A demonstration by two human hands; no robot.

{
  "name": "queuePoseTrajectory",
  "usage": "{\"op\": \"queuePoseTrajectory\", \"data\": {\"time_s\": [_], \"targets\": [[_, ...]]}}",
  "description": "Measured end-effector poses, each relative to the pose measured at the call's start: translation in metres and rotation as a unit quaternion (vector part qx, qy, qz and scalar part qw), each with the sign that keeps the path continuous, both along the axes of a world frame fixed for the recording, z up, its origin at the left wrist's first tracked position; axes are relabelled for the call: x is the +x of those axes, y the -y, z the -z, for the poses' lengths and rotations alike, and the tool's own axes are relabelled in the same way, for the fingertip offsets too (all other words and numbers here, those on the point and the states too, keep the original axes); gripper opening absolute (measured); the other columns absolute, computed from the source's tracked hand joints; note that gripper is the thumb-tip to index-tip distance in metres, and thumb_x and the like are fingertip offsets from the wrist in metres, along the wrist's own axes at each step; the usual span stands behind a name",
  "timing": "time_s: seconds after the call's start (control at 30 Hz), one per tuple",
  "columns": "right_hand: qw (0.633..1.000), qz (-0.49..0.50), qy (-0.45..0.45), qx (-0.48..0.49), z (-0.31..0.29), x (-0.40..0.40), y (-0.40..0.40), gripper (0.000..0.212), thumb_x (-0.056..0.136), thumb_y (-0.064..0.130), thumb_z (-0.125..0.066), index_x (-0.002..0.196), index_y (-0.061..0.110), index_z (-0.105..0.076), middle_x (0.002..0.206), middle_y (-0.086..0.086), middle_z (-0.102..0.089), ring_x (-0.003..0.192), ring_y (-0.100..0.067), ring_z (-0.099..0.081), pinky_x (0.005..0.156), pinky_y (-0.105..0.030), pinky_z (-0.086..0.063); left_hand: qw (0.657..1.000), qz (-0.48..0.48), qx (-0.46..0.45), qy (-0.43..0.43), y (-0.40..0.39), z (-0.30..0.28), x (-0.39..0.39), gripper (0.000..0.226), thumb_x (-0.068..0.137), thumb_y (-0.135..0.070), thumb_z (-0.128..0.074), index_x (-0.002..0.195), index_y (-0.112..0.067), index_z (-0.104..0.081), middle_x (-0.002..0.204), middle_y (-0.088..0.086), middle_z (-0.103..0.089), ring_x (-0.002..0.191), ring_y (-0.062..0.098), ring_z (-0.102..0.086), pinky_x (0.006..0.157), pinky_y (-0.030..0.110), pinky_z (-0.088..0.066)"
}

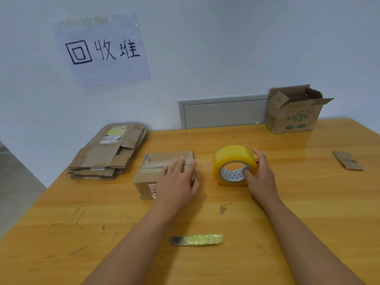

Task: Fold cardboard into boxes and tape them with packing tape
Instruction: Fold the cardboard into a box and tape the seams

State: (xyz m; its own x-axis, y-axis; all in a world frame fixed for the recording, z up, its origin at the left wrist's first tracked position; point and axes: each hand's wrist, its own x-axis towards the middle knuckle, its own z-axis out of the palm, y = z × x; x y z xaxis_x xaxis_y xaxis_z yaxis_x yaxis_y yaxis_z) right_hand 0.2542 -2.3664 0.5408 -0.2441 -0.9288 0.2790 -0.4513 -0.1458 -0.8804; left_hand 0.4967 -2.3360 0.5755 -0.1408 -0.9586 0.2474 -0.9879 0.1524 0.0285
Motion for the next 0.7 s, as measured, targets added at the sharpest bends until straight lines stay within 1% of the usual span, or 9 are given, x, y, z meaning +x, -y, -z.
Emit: {"op": "queuePoseTrajectory", "data": {"time_s": [0.1, 0.17, 0.2, 0.27, 0.3, 0.43, 0.53, 0.6, 0.7], "targets": [[0.998, -0.032, -0.007, 0.047, 0.003, 0.001, -0.002, 0.074, 0.09, 0.025, -0.071, 0.151, 0.028, -0.028, 0.126, -0.002, -0.057, 0.112, -0.025, -0.056, 0.087, -0.037, -0.047, 0.999, 0.021, -0.018, 0.033, 0.005, -0.001, -0.003, 0.06, 0.095, -0.044, -0.035, 0.151, -0.024, -0.037, 0.162, 0.005, -0.026, 0.15, 0.028, -0.023, 0.12, 0.049, -0.019], [0.997, -0.037, -0.009, 0.061, 0.004, 0.001, -0.002, 0.076, 0.089, 0.028, -0.072, 0.15, 0.03, -0.027, 0.12, 0.001, -0.058, 0.108, -0.023, -0.057, 0.086, -0.037, -0.048, 0.994, 0.065, -0.051, 0.076, 0.008, -0.002, 0.0, 0.062, 0.091, -0.04, -0.034, 0.145, -0.013, -0.05, 0.159, 0.005, -0.034, 0.148, 0.026, -0.028, 0.12, 0.045, -0.018], [0.997, -0.037, -0.009, 0.06, 0.004, 0.001, -0.002, 0.074, 0.09, 0.027, -0.072, 0.149, 0.03, -0.028, 0.117, 0.003, -0.057, 0.107, -0.022, -0.056, 0.085, -0.036, -0.047, 0.993, 0.083, -0.041, 0.08, 0.011, -0.003, 0.003, 0.061, 0.092, -0.038, -0.035, 0.147, -0.012, -0.046, 0.161, 0.003, -0.031, 0.149, 0.023, -0.026, 0.121, 0.041, -0.015], [0.997, -0.039, -0.01, 0.06, 0.004, 0.002, -0.001, 0.071, 0.091, 0.024, -0.07, 0.149, 0.03, -0.029, 0.113, 0.003, -0.056, 0.104, -0.022, -0.056, 0.082, -0.035, -0.045, 0.994, 0.1, -0.002, 0.043, 0.014, 0.0, 0.007, 0.06, 0.099, -0.037, -0.037, 0.155, -0.017, -0.029, 0.165, -0.002, -0.018, 0.152, 0.017, -0.016, 0.123, 0.036, -0.01], [0.997, -0.039, -0.012, 0.061, 0.004, 0.002, 0.0, 0.07, 0.091, 0.022, -0.069, 0.148, 0.03, -0.03, 0.112, 0.003, -0.057, 0.103, -0.023, -0.056, 0.082, -0.035, -0.045, 0.994, 0.104, 0.005, 0.026, 0.015, 0.0, 0.008, 0.061, 0.1, -0.037, -0.038, 0.157, -0.02, -0.026, 0.165, -0.004, -0.016, 0.152, 0.016, -0.015, 0.122, 0.035, -0.01], [1.0, 0.01, 0.004, 0.012, 0.004, -0.005, 0.001, 0.063, 0.09, 0.013, -0.063, 0.143, 0.033, -0.035, 0.115, -0.004, -0.059, 0.099, -0.029, -0.058, 0.078, -0.036, -0.045, 0.995, 0.099, -0.004, 0.011, 0.013, 0.001, 0.014, 0.059, 0.097, -0.039, -0.043, 0.153, -0.023, -0.032, 0.163, -0.006, -0.024, 0.15, 0.016, -0.022, 0.121, 0.034, -0.017], [0.997, 0.071, 0.012, -0.024, 0.004, -0.012, 0.002, 0.064, 0.088, 0.013, -0.064, 0.143, 0.03, -0.037, 0.123, -0.008, -0.055, 0.107, -0.03, -0.055, 0.085, -0.039, -0.047, 0.996, 0.087, -0.018, 0.001, 0.01, 0.002, 0.017, 0.058, 0.096, -0.038, -0.046, 0.151, -0.021, -0.037, 0.162, -0.004, -0.028, 0.149, 0.017, -0.025, 0.12, 0.035, -0.02], [0.997, 0.073, -0.002, -0.009, 0.006, -0.012, 0.001, 0.065, 0.089, 0.019, -0.068, 0.146, 0.027, -0.036, 0.127, -0.008, -0.054, 0.113, -0.029, -0.053, 0.086, -0.038, -0.045, 0.996, 0.083, -0.017, 0.007, 0.01, 0.002, 0.016, 0.059, 0.096, -0.038, -0.044, 0.151, -0.019, -0.036, 0.163, -0.004, -0.026, 0.149, 0.016, -0.024, 0.121, 0.034, -0.018], [0.997, 0.035, -0.036, 0.058, 0.009, -0.01, -0.001, 0.071, 0.088, 0.033, -0.071, 0.147, 0.028, -0.032, 0.117, -0.005, -0.059, 0.106, -0.03, -0.056, 0.081, -0.04, -0.047, 0.997, 0.077, -0.02, 0.013, 0.011, 0.001, 0.014, 0.06, 0.097, -0.039, -0.042, 0.153, -0.019, -0.033, 0.164, -0.004, -0.022, 0.15, 0.016, -0.021, 0.121, 0.033, -0.016]]}}
